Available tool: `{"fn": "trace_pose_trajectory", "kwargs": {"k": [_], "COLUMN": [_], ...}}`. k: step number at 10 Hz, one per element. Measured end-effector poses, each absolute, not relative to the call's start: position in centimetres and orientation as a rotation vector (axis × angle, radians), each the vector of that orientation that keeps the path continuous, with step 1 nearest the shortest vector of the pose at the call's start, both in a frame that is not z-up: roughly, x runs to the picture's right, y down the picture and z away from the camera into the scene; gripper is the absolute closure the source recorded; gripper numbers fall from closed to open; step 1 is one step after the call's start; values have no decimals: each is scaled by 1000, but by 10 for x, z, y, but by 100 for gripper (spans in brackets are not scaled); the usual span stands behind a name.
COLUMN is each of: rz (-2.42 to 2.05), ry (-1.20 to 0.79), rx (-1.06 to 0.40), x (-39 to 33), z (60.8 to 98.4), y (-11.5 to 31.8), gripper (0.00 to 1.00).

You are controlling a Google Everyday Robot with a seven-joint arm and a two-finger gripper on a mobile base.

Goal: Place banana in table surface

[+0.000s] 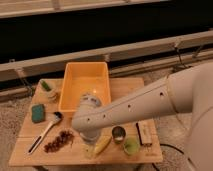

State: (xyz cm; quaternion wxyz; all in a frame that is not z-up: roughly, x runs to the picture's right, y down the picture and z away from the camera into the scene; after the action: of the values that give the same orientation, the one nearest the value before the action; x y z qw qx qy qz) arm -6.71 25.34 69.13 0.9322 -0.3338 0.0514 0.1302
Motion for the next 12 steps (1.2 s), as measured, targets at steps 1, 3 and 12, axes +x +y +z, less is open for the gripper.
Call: {"fn": "trace_pose_trajectory", "kwargs": {"k": [1,3,12], "rz": [254,244,269], "ry": [114,145,255], "rx": [-683,-680,-638], "x": [-69,-66,-44], "z": [702,718,762], "y": [261,270,286], "gripper": [20,20,58]}}
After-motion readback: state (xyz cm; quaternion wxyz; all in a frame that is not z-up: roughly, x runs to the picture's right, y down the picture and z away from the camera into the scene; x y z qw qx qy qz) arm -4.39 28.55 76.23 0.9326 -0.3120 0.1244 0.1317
